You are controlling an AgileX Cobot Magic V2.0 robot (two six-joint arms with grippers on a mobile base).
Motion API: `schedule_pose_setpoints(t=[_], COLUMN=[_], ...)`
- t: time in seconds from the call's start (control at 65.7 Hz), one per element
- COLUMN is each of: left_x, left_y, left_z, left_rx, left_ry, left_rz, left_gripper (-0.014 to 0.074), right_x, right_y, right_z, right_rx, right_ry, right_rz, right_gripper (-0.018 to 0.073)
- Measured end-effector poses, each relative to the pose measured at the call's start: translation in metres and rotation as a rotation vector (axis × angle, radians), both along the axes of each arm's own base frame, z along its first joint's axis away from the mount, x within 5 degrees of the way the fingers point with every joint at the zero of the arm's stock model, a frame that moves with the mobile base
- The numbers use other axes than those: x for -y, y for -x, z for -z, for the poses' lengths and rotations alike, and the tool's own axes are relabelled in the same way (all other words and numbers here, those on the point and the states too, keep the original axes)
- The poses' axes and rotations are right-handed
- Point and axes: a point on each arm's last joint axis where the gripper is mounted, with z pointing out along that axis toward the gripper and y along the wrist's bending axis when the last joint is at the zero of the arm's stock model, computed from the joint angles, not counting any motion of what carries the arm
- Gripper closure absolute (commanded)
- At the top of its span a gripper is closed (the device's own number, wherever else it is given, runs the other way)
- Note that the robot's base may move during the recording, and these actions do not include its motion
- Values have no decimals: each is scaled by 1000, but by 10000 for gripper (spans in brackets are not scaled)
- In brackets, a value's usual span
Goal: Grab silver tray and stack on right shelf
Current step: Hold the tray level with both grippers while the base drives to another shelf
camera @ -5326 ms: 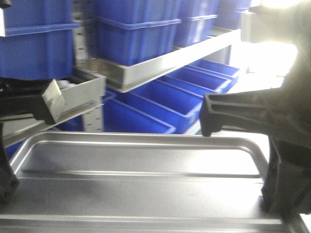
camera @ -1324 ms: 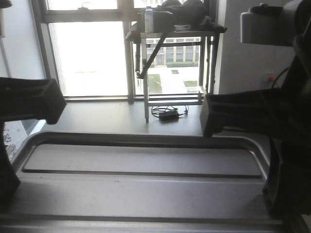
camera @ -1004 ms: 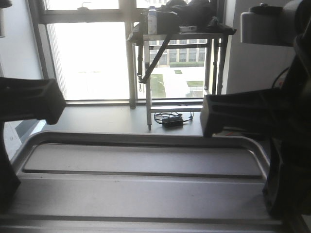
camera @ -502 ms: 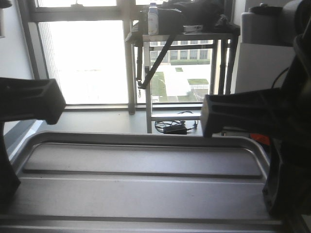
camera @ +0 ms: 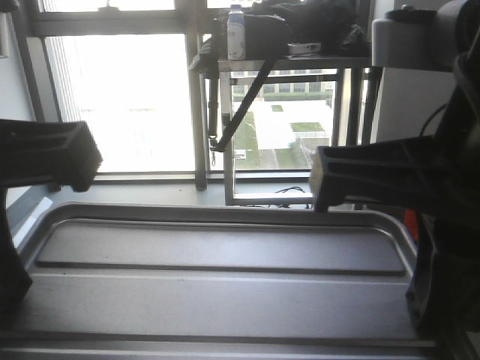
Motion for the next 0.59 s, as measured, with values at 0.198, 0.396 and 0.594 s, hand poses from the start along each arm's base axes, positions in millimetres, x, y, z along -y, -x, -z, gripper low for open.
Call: schedule_pose_setpoints(t=[0.198, 0.396, 0.594], left_x=[0, 1, 1], left_y=[0, 0, 0], left_z=[0, 0, 0], left_rx=[1, 4, 4], left_ry=[2, 6, 6], left_rz=[0, 3, 3], left_gripper=[689, 689, 689], right_x=[0, 1, 1], right_y=[0, 0, 0], right_z=[0, -1, -1], right_rx=[-1, 0, 0], right_ry=[2, 3, 3], right_rz=[0, 1, 1], right_gripper=[499, 499, 499])
